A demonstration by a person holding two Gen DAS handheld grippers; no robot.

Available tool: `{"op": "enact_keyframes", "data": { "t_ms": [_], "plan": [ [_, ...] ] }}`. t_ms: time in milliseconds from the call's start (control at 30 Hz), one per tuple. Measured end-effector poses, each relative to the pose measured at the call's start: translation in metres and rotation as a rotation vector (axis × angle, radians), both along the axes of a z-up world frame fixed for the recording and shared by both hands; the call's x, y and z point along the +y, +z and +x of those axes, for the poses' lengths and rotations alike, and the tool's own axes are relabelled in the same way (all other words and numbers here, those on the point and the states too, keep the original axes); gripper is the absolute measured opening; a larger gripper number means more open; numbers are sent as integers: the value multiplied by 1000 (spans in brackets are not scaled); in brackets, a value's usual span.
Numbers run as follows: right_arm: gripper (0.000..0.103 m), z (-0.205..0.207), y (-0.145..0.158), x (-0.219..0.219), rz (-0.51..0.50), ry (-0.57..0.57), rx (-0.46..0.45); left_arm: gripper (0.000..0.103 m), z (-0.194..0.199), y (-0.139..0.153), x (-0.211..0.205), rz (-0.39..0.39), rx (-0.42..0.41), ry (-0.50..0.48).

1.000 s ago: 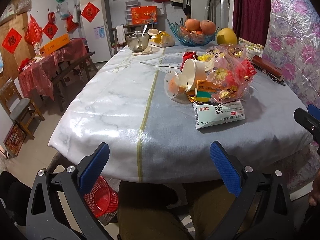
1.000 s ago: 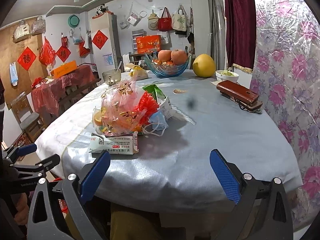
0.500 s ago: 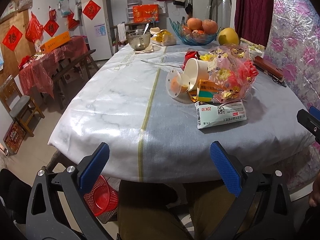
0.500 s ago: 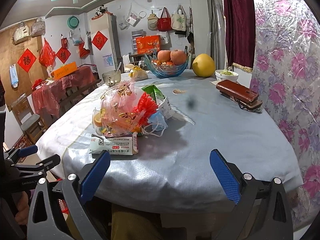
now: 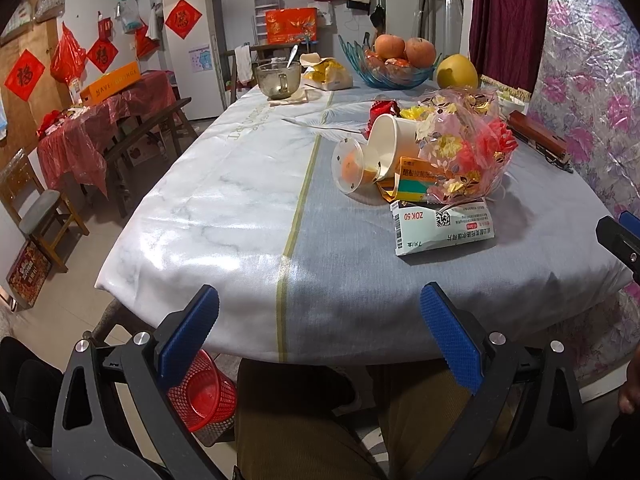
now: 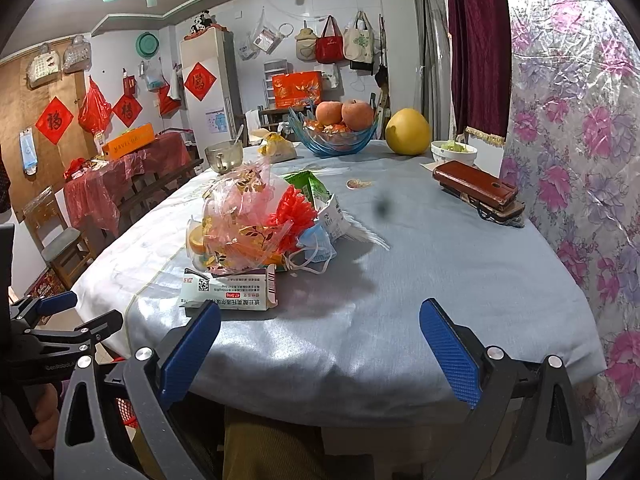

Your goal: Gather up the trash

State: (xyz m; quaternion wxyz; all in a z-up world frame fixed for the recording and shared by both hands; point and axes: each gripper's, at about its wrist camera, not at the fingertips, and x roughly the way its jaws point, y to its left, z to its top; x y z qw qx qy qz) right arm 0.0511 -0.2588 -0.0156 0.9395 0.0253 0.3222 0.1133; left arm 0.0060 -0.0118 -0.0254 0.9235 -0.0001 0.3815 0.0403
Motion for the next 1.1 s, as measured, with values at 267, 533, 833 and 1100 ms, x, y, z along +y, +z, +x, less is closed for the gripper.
{"op": "enact_keyframes", "data": {
  "t_ms": [267,533,833,1100],
  "plan": [
    [98,0,0,0,0,-1,0,97,1,-2,3,-4,2,-1],
    [98,0,0,1,0,-2,-2,97,1,-5,4,-11,10,-4],
    [98,0,0,1,2,-1,-2,97,2,-9,7,-25,23,-2],
    [98,1,0,-2,13,-10,0,97,7,-14,13,-37,39,1]
  ]
}}
